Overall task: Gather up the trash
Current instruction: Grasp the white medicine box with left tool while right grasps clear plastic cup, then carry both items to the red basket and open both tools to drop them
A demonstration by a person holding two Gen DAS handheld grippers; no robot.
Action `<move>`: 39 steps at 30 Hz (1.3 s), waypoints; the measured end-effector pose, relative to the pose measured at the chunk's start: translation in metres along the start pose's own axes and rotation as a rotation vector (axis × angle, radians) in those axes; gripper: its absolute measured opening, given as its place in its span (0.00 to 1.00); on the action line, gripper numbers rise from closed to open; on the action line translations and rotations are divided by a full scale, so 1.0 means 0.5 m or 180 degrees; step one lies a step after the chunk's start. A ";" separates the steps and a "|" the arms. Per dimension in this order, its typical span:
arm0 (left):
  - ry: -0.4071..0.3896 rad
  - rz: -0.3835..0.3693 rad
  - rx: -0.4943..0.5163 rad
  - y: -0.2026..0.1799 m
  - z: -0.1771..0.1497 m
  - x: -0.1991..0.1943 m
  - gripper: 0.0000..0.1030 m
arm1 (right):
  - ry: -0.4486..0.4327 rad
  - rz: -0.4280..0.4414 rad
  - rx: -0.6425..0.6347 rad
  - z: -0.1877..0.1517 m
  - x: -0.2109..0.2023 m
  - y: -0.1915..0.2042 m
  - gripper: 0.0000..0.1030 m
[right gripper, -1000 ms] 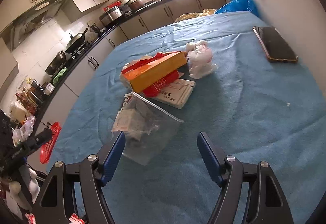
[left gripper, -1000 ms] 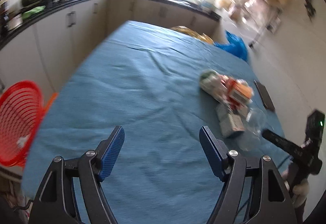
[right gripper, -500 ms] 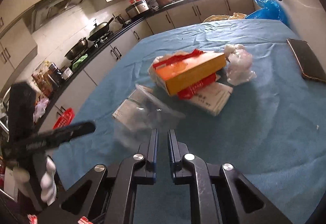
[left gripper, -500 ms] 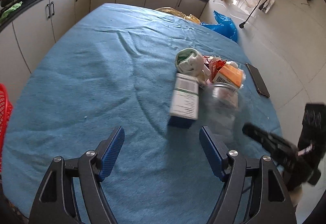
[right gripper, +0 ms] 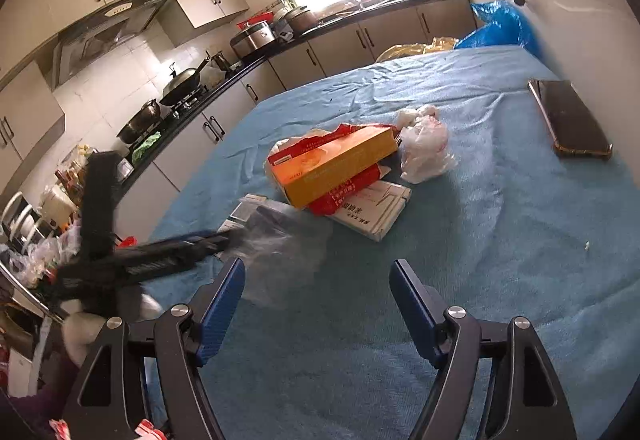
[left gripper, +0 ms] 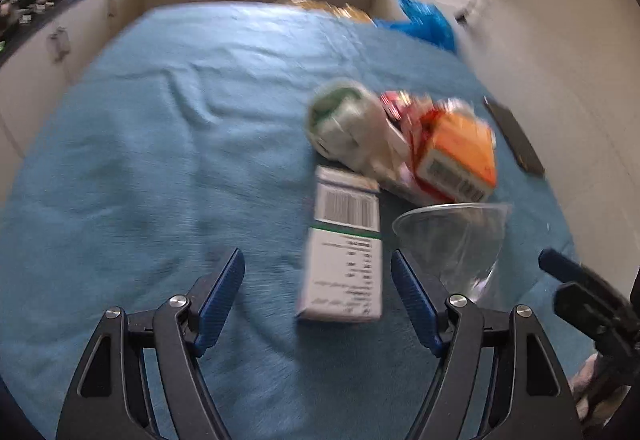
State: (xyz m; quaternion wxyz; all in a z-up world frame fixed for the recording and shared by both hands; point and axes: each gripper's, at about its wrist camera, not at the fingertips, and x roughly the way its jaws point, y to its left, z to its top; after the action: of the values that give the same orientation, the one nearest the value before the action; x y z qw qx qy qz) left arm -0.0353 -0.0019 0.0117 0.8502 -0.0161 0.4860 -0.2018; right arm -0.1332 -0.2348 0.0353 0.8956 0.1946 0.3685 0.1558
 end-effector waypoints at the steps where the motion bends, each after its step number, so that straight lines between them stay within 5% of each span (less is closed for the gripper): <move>1: -0.0101 0.0080 0.0059 -0.006 0.001 0.000 0.60 | 0.0005 -0.0001 0.0004 0.000 0.000 -0.001 0.77; 2: -0.0069 0.0151 0.0102 -0.009 0.002 0.005 0.39 | 0.0008 -0.0009 0.0002 -0.001 -0.001 -0.001 0.77; 4: -0.0058 0.0184 0.0061 0.000 0.001 -0.003 0.32 | 0.0019 -0.0032 -0.0008 0.001 -0.001 -0.001 0.78; 15: -0.0195 0.0278 -0.0424 0.101 -0.073 -0.096 0.32 | 0.0397 0.0075 0.0113 0.015 0.099 0.025 0.81; 20: -0.0200 0.0279 -0.0438 0.119 -0.089 -0.092 0.33 | 0.0366 -0.0182 0.0066 0.022 0.146 0.051 0.81; 28: -0.0369 0.0085 -0.0399 0.113 -0.107 -0.095 0.58 | 0.0172 -0.0546 0.0290 0.027 0.164 0.057 0.81; 33: -0.0443 -0.0086 -0.0666 0.138 -0.114 -0.104 0.57 | 0.0177 -0.0669 0.0274 0.030 0.167 0.066 0.81; 34: -0.0433 -0.0061 -0.0687 0.143 -0.117 -0.107 0.46 | 0.0186 -0.0688 0.0284 0.030 0.166 0.067 0.81; 35: -0.0421 0.0020 -0.0663 0.143 -0.120 -0.108 0.32 | 0.0188 -0.0713 0.0294 0.028 0.166 0.071 0.77; 37: -0.0407 0.0007 -0.0625 0.150 -0.128 -0.116 0.32 | 0.0209 -0.0733 0.0340 0.027 0.162 0.069 0.53; 39: -0.0401 -0.0028 -0.0635 0.160 -0.135 -0.129 0.32 | 0.0226 -0.0619 0.0426 0.023 0.158 0.064 0.51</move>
State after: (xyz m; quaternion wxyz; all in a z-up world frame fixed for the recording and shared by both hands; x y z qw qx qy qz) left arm -0.0941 0.1061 0.0113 0.8723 -0.1154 0.4492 -0.1548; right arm -0.0758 -0.1759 0.0103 0.8779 0.2116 0.4267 0.0500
